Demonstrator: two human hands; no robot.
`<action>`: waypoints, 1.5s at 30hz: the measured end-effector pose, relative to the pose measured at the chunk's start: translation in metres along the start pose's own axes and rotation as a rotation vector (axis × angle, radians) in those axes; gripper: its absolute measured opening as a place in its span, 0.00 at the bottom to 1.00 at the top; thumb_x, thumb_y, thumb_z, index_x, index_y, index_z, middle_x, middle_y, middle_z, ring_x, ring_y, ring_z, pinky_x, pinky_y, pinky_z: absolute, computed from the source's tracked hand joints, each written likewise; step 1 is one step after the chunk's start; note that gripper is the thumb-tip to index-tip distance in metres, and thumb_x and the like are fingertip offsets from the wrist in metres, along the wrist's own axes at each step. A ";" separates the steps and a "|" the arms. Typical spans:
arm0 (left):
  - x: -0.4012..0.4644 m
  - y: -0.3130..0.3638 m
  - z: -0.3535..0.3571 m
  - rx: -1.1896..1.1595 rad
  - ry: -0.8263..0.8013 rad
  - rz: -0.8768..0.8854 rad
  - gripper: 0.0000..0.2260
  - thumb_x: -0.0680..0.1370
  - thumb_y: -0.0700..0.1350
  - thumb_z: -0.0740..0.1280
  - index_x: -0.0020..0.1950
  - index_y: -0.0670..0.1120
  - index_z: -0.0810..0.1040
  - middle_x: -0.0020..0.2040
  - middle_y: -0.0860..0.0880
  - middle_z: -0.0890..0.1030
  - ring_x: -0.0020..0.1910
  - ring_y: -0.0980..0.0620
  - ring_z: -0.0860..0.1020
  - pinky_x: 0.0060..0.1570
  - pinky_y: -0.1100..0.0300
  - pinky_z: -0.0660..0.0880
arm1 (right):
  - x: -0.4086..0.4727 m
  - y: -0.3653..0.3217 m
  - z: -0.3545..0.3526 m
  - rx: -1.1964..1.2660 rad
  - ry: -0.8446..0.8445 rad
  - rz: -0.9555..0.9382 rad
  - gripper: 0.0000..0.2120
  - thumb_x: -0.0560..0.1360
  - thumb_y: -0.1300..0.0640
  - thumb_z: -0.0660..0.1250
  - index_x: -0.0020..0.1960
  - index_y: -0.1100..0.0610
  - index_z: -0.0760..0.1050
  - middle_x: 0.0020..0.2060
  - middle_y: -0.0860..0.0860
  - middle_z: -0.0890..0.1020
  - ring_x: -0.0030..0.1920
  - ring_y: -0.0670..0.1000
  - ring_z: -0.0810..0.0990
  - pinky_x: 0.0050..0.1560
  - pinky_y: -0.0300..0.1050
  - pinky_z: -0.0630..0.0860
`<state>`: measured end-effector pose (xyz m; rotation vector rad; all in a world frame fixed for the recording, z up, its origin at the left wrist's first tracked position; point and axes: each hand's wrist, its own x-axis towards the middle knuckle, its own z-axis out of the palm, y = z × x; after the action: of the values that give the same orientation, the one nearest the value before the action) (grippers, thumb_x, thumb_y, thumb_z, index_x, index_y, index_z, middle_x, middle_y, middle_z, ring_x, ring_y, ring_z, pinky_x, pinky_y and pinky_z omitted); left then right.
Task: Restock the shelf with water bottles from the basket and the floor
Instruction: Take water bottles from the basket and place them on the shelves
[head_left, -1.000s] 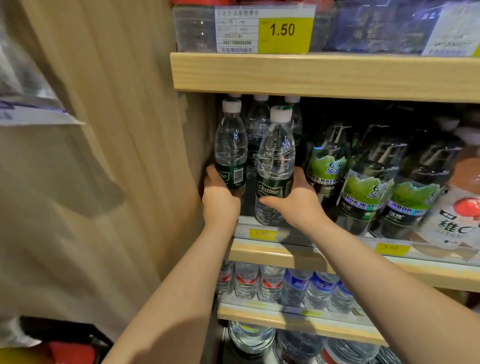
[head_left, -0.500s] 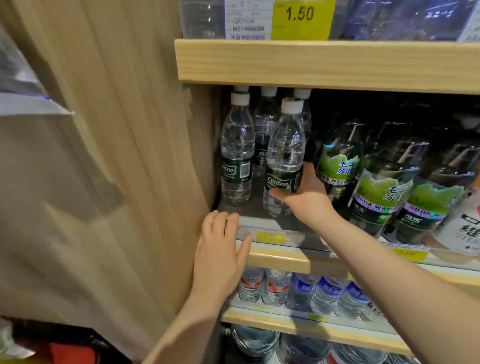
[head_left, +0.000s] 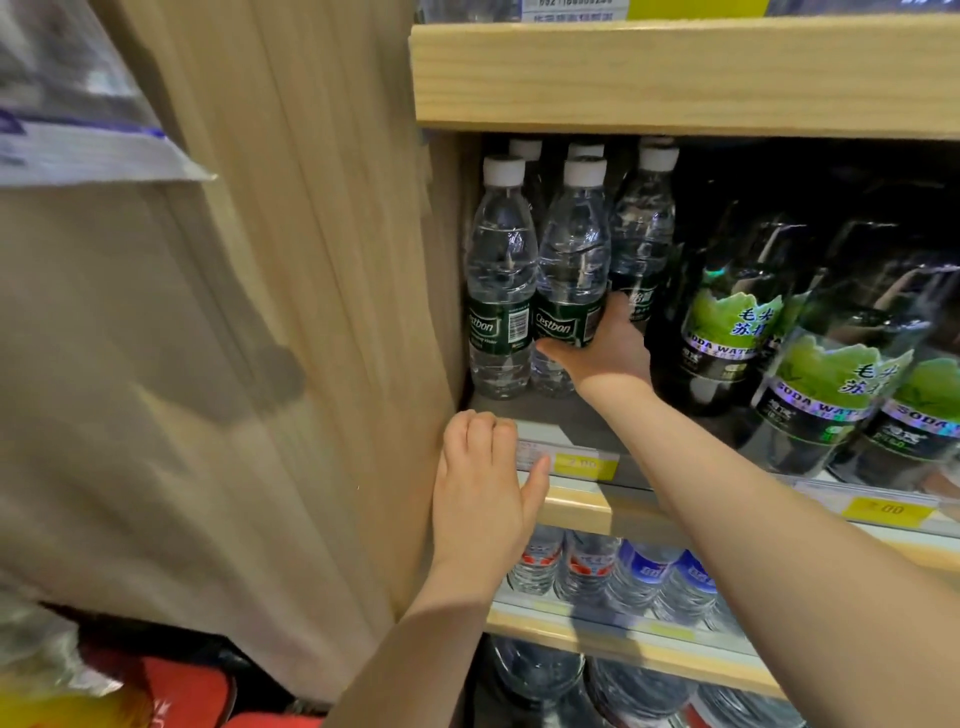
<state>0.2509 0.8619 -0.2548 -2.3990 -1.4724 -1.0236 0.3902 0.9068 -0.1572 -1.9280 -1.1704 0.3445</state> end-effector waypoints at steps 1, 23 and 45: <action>0.000 0.000 -0.001 -0.004 -0.010 -0.008 0.18 0.78 0.55 0.57 0.53 0.41 0.73 0.52 0.42 0.75 0.57 0.43 0.68 0.59 0.53 0.68 | -0.001 -0.002 0.002 -0.009 0.001 0.007 0.35 0.67 0.48 0.74 0.66 0.58 0.60 0.60 0.58 0.77 0.59 0.61 0.77 0.54 0.52 0.74; 0.064 0.017 -0.035 0.027 -0.443 -0.188 0.25 0.81 0.57 0.50 0.66 0.42 0.72 0.69 0.42 0.66 0.63 0.44 0.68 0.61 0.52 0.66 | -0.001 0.012 -0.018 -0.045 -0.023 -0.028 0.35 0.66 0.47 0.75 0.66 0.56 0.62 0.60 0.57 0.77 0.58 0.60 0.77 0.55 0.53 0.74; 0.032 0.018 -0.042 -0.170 -0.154 -0.084 0.21 0.78 0.55 0.53 0.60 0.42 0.74 0.58 0.44 0.75 0.60 0.44 0.71 0.64 0.48 0.66 | -0.038 0.018 -0.058 0.087 -0.201 -0.173 0.44 0.67 0.49 0.74 0.75 0.53 0.52 0.71 0.52 0.65 0.70 0.52 0.66 0.67 0.49 0.68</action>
<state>0.2556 0.8573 -0.1993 -2.6070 -1.6090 -1.0419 0.4161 0.8415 -0.1420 -1.7331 -1.4188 0.4962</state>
